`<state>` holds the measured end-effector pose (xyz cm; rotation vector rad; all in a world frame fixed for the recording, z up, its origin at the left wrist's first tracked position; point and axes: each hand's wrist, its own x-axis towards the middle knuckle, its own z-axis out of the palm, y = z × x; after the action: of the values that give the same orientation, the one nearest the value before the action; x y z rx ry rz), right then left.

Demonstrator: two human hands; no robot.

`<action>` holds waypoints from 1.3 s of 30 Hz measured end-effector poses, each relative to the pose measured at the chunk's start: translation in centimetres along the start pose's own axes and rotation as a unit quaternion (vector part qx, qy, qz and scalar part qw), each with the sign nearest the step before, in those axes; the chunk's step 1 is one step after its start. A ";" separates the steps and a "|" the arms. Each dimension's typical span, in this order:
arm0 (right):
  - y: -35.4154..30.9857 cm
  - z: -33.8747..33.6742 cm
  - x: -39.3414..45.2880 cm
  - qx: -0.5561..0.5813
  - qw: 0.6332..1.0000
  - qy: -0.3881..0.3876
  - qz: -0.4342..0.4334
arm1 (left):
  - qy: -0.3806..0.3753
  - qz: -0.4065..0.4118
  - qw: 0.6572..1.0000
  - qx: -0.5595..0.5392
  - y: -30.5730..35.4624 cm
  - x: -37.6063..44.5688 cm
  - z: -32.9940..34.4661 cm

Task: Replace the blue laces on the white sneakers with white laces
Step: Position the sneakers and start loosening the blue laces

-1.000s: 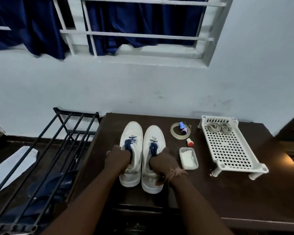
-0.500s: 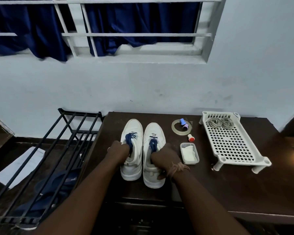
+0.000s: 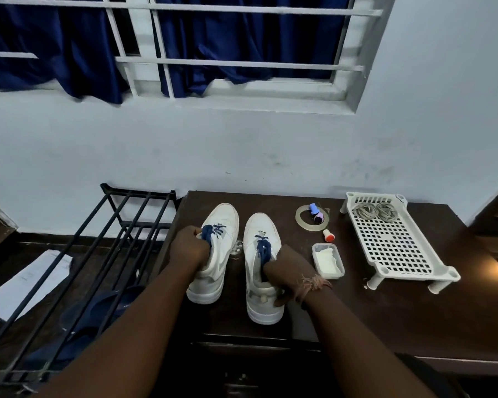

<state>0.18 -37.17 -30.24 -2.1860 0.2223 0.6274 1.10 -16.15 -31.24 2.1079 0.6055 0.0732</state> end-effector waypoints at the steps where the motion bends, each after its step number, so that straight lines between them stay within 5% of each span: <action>1: -0.1 -0.1 -0.2 0.000 1.000 -0.011 0.002 | 0.002 0.010 1.000 0.013 -0.3 0.0 -0.1; 5: -0.6 -0.9 -1.3 0.044 0.997 -0.062 0.015 | -0.008 0.022 0.997 0.071 -0.1 0.0 -0.6; 7: -0.4 -1.3 -1.6 0.014 0.999 -0.028 -0.007 | -0.022 0.032 0.996 0.082 0.3 -0.3 -0.7; 11: 0.1 -1.5 -1.5 -0.052 0.995 0.038 -0.078 | 0.092 0.178 0.977 0.079 2.6 -3.5 -0.4; 17: 0.6 -1.7 -0.7 -0.104 0.984 0.048 -0.137 | -0.155 0.099 0.983 0.006 4.6 -6.7 2.9; 27: 1.5 -1.2 1.1 -0.169 0.928 0.091 -0.320 | -0.271 0.016 0.959 -0.078 3.7 -4.0 2.4; 33: 0.9 -1.9 1.5 0.040 0.951 0.030 -0.306 | -0.328 -0.044 0.934 -0.132 4.0 -3.9 2.4; 35: 0.8 -2.4 1.5 0.116 0.957 -0.023 -0.263 | -0.331 -0.054 0.933 -0.129 3.9 -3.8 2.5; 39: 0.3 -3.1 1.4 0.316 0.937 -0.004 -0.148 | -0.376 -0.054 0.916 -0.129 3.9 -3.5 2.1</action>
<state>2.41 -39.62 -29.52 -1.5505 0.0697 0.3289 0.12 -21.18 -28.75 1.6590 0.2197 -0.6590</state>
